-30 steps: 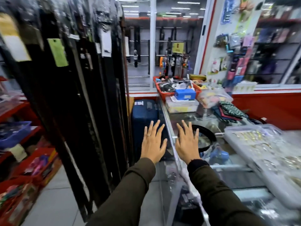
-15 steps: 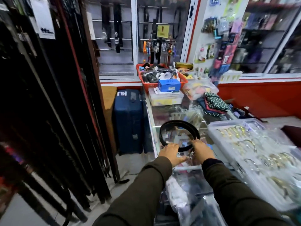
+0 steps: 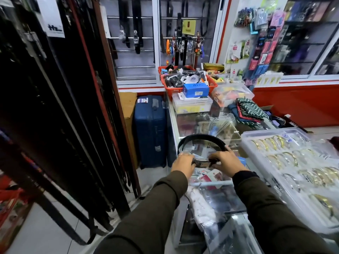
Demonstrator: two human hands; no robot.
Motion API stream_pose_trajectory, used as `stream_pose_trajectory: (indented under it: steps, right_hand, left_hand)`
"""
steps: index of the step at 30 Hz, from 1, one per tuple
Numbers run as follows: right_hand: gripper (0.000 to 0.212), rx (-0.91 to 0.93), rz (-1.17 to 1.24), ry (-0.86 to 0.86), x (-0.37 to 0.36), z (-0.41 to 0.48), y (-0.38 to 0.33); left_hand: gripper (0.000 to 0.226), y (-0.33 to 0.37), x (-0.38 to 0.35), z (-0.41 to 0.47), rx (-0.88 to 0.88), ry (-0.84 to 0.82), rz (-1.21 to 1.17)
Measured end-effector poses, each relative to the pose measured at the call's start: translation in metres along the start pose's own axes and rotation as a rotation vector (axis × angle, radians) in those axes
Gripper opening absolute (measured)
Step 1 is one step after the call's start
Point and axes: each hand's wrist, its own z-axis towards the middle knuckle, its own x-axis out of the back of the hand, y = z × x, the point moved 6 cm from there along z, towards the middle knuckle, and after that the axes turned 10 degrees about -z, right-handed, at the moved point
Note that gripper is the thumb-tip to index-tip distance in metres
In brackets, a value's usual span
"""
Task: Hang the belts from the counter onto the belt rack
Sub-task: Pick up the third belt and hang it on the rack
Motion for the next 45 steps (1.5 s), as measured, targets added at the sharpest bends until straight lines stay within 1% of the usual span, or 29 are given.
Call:
stream_pose_trajectory:
  steps: [2, 5, 7, 9, 10, 12, 14, 15, 17, 20, 23, 24, 27, 29, 31, 33, 35, 37, 40, 45]
  right_hand:
    - [0.031, 0.037, 0.188, -0.006, 0.007, 0.001, -0.012]
    - [0.028, 0.063, 0.361, 0.059, 0.024, 0.001, -0.034]
    - [0.028, 0.063, 0.478, 0.13, 0.038, 0.0, -0.049]
    - [0.026, 0.076, 0.577, 0.18, 0.054, -0.002, -0.068]
    - [0.025, 0.081, 0.647, 0.188, 0.061, -0.003, -0.078]
    - [0.029, 0.067, 0.787, 0.215, 0.077, -0.004, -0.095]
    - [0.03, 0.063, 0.9, 0.267, 0.094, -0.006, -0.112]
    - [0.028, 0.069, 0.938, 0.289, 0.104, -0.008, -0.12]
    - [0.032, 0.079, 0.99, 0.31, 0.122, -0.011, -0.135]
    - [0.037, 0.14, 1.056, 0.293, 0.143, -0.017, -0.159]
    - [0.035, 0.207, 1.053, 0.28, 0.155, -0.019, -0.179]
    - [0.035, 0.231, 1.034, 0.291, 0.159, -0.019, -0.186]
    - [0.047, 0.311, 0.98, 0.29, 0.174, -0.019, -0.205]
    - [0.051, 0.376, 1.036, 0.257, 0.184, -0.021, -0.22]
    - [0.046, 0.388, 1.132, 0.292, 0.198, -0.023, -0.231]
    - [0.039, 0.404, 1.279, 0.329, 0.215, -0.024, -0.243]
    - [0.036, 0.421, 1.405, 0.339, 0.233, -0.024, -0.255]
    - [0.035, 0.431, 1.5, 0.348, 0.251, -0.023, -0.264]
    - [0.031, 0.46, 1.595, 0.365, 0.278, -0.021, -0.274]
    - [0.031, 0.506, 1.705, 0.428, 0.328, -0.016, -0.28]
  left_hand:
    - [0.03, -0.006, 0.015, -0.006, -0.052, 0.033, 0.043]
    - [0.033, -0.011, 0.047, -0.017, -0.167, 0.118, 0.104]
    - [0.034, -0.014, 0.072, -0.026, -0.216, 0.221, 0.046]
    - [0.032, -0.019, 0.1, -0.038, -0.199, 0.364, -0.105]
    - [0.031, -0.022, 0.113, -0.044, -0.16, 0.427, -0.207]
    - [0.033, -0.031, 0.131, -0.055, -0.041, 0.517, -0.514]
    - [0.035, -0.038, 0.142, -0.069, 0.065, 0.568, -0.875]
    - [0.032, -0.04, 0.147, -0.075, 0.087, 0.577, -0.999]
    - [0.025, -0.04, 0.156, -0.083, 0.084, 0.58, -1.09]
    - [0.029, -0.04, 0.174, -0.102, 0.069, 0.621, -1.11]
    - [0.02, -0.044, 0.194, -0.122, 0.043, 0.68, -1.092]
    - [0.021, -0.046, 0.201, -0.129, 0.033, 0.703, -1.099]
    - [0.033, -0.046, 0.225, -0.147, -0.011, 0.789, -1.119]
    - [0.033, -0.041, 0.246, -0.159, -0.051, 0.853, -1.129]
    - [0.031, -0.034, 0.267, -0.169, -0.079, 0.911, -1.139]
    - [0.022, -0.03, 0.286, -0.179, -0.117, 0.951, -1.179]
    - [0.014, -0.022, 0.304, -0.186, -0.174, 0.918, -1.21]
    - [0.02, -0.015, 0.321, -0.191, -0.216, 0.88, -1.208]
    - [0.031, -0.001, 0.35, -0.199, -0.274, 0.885, -1.198]
    - [0.03, 0.03, 0.395, -0.198, -0.382, 0.864, -1.156]
